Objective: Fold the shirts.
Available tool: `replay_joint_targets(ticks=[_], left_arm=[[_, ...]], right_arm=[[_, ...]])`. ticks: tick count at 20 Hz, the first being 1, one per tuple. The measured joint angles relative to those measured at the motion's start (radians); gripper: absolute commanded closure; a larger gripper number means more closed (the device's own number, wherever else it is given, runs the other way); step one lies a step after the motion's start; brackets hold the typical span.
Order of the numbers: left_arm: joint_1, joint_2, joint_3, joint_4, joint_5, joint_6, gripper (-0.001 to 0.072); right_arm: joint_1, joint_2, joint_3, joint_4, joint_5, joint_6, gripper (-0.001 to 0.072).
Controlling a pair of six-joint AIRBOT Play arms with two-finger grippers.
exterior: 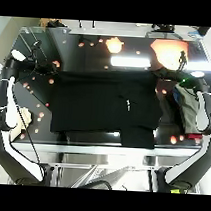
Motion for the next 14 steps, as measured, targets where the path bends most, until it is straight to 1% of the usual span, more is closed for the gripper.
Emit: replay_joint_targets(ticks=[4, 6, 10, 14], left_arm=[[-0.015, -0.014, 0.039, 0.071, -0.098, -0.061, 0.0694], [-0.036, -0.017, 0.043, 0.130, -0.128, -0.092, 0.0694], [-0.087, -0.019, -0.002, 0.236, -0.155, -0.121, 0.0694], [-0.134, -0.019, -0.056, 0.320, -0.146, -0.146, 0.0694]], right_arm=[[0.004, 0.018, 0.010, -0.229, 0.087, 0.100, 0.0684], [0.008, 0.023, 0.005, -0.301, 0.109, 0.127, 0.0685], [0.010, 0.024, -0.024, -0.374, 0.124, 0.142, 0.0685], [0.027, 0.025, -0.036, -0.430, 0.119, 0.148, 0.0684]])
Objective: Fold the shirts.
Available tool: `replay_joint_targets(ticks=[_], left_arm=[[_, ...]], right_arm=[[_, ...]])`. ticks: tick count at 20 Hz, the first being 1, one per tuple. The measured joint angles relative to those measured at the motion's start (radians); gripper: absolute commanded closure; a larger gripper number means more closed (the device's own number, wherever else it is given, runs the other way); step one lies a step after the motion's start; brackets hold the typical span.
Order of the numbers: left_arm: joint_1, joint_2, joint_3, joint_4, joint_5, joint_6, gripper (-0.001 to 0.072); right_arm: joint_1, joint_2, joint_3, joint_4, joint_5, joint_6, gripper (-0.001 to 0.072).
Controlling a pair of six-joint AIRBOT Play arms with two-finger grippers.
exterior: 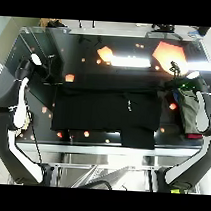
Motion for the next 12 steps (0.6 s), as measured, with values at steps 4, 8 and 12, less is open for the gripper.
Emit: replay_joint_targets(ticks=[4, 8, 12], left_arm=[[-0.025, 0.000, -0.016, 0.033, 0.009, -0.015, 0.0690], [-0.031, 0.012, -0.020, 0.047, 0.004, -0.021, 0.0009], [-0.020, 0.076, -0.021, 0.047, -0.020, -0.031, 0.0009]], right_arm=[[0.051, 0.009, -0.003, -0.115, -0.014, 0.023, 0.0681], [0.082, 0.046, -0.003, -0.184, -0.039, 0.038, 0.0331], [0.079, 0.117, -0.003, -0.227, -0.045, 0.089, 0.0328]])
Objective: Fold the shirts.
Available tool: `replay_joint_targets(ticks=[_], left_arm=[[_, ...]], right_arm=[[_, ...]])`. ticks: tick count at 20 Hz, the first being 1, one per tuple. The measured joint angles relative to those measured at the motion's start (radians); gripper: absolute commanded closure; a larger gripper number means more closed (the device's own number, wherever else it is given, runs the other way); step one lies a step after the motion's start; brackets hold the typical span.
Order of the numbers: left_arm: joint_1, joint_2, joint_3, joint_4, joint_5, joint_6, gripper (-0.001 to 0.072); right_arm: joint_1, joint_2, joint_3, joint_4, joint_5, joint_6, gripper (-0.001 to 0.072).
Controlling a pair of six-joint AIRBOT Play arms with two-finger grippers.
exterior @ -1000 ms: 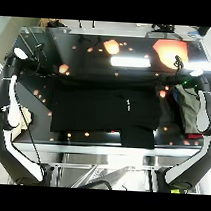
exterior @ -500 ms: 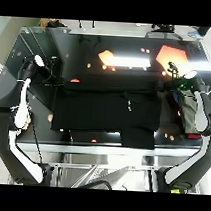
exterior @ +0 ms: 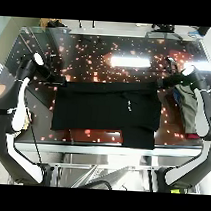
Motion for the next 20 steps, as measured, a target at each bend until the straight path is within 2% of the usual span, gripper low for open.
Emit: replay_joint_targets(ticks=[4, 7, 12, 15, 17, 20], left_arm=[[0.060, 0.104, -0.061, -0.001, -0.108, -0.014, 0.0009], [0.125, 0.227, -0.268, -0.021, -0.133, -0.018, 0.0009], [0.213, 0.412, -0.722, -0.114, 0.009, 0.044, 0.0010], [0.233, 0.447, -0.889, -0.159, 0.087, 0.090, 0.0011], [0.240, 0.460, -0.949, -0.179, 0.118, 0.112, 0.0129], [0.243, 0.464, -0.979, -0.230, 0.142, 0.147, 0.0131]], right_arm=[[-0.079, 0.112, -0.016, -0.036, 0.093, 0.113, 0.0366], [-0.167, 0.226, -0.123, -0.035, 0.184, 0.167, 0.0366], [-0.271, 0.470, -0.472, 0.006, 0.239, 0.203, 0.0365], [-0.290, 0.579, -0.638, 0.051, 0.250, 0.203, 0.0365], [-0.296, 0.624, -0.702, 0.068, 0.260, 0.203, 0.0365], [-0.299, 0.657, -0.748, 0.080, 0.301, 0.203, 0.0366]])
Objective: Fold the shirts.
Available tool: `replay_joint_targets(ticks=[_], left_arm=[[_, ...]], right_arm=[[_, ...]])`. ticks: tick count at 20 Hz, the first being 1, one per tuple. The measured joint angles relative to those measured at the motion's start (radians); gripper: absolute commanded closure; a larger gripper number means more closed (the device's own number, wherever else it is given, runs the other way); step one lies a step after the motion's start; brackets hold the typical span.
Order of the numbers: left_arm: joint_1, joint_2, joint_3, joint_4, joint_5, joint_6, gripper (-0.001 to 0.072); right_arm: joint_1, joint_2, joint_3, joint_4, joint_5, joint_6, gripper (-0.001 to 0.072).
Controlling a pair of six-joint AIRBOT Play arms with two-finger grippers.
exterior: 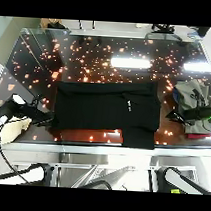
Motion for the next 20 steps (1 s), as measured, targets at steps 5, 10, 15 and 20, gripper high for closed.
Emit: replay_joint_targets(ticks=[5, 10, 15, 20], left_arm=[[-0.001, 0.000, 0.032, -0.136, 0.051, 0.082, 0.0608], [0.000, 0.000, 0.074, -0.179, 0.053, 0.119, 0.0692], [0.000, -0.001, 0.060, -0.184, 0.072, 0.130, 0.0692], [0.000, -0.001, 0.050, -0.189, 0.085, 0.134, 0.0692]], right_arm=[[-0.002, 0.011, -0.050, 0.004, 0.037, -0.001, 0.0364], [-0.002, -0.023, -0.125, -0.002, 0.031, -0.058, 0.0217], [0.000, -0.051, -0.248, 0.026, -0.039, -0.139, 0.0218], [0.017, -0.087, -0.333, 0.083, -0.124, -0.209, 0.0219]])
